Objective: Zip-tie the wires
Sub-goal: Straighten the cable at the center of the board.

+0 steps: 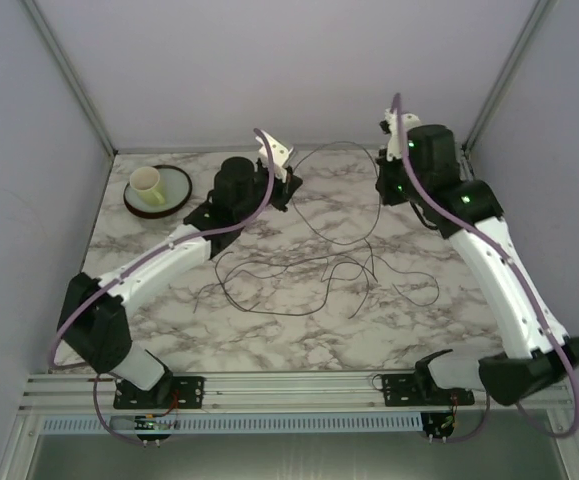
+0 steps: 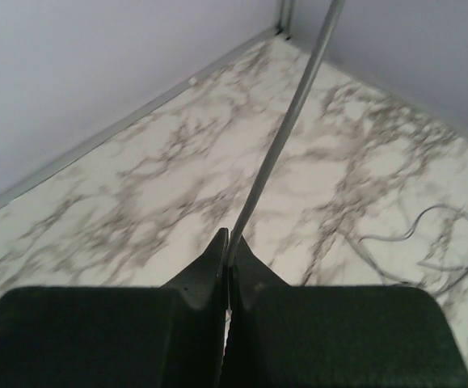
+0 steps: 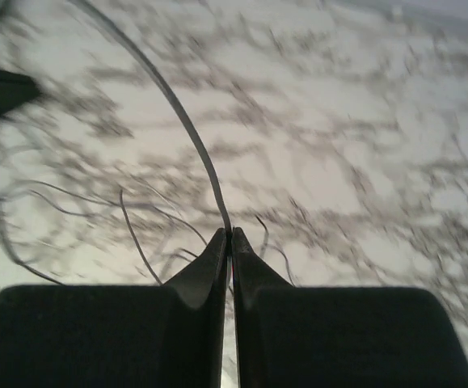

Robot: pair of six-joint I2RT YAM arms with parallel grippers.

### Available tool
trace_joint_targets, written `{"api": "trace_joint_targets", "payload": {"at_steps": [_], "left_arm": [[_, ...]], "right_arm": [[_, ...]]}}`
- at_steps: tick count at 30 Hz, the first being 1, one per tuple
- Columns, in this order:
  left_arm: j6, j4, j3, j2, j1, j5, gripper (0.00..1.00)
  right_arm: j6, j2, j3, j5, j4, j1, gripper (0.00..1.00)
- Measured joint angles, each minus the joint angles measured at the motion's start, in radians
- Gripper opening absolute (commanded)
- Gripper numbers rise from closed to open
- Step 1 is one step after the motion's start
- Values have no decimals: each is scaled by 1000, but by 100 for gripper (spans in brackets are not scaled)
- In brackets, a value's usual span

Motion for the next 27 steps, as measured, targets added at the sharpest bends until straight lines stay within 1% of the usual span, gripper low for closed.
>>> {"api": "trace_joint_targets", "payload": {"at_steps": [4, 7, 12, 17, 21, 27], "left_arm": [[89, -226, 58, -70, 0, -69, 0], [111, -380, 106, -99, 0, -102, 0], [77, -624, 165, -120, 0, -85, 0], [7, -809, 175, -121, -3, -37, 0], [-57, -898, 195, -120, -17, 16, 0], [-132, -912, 210, -111, -74, 50, 0]], "right_arm": [[-21, 105, 10, 126, -103, 28, 0], [-26, 157, 10, 201, -169, 58, 0], [-26, 181, 10, 312, -246, 92, 0], [-14, 181, 11, 417, -321, 108, 0], [5, 181, 11, 483, -363, 126, 0], [17, 156, 6, 559, -386, 135, 0]]}}
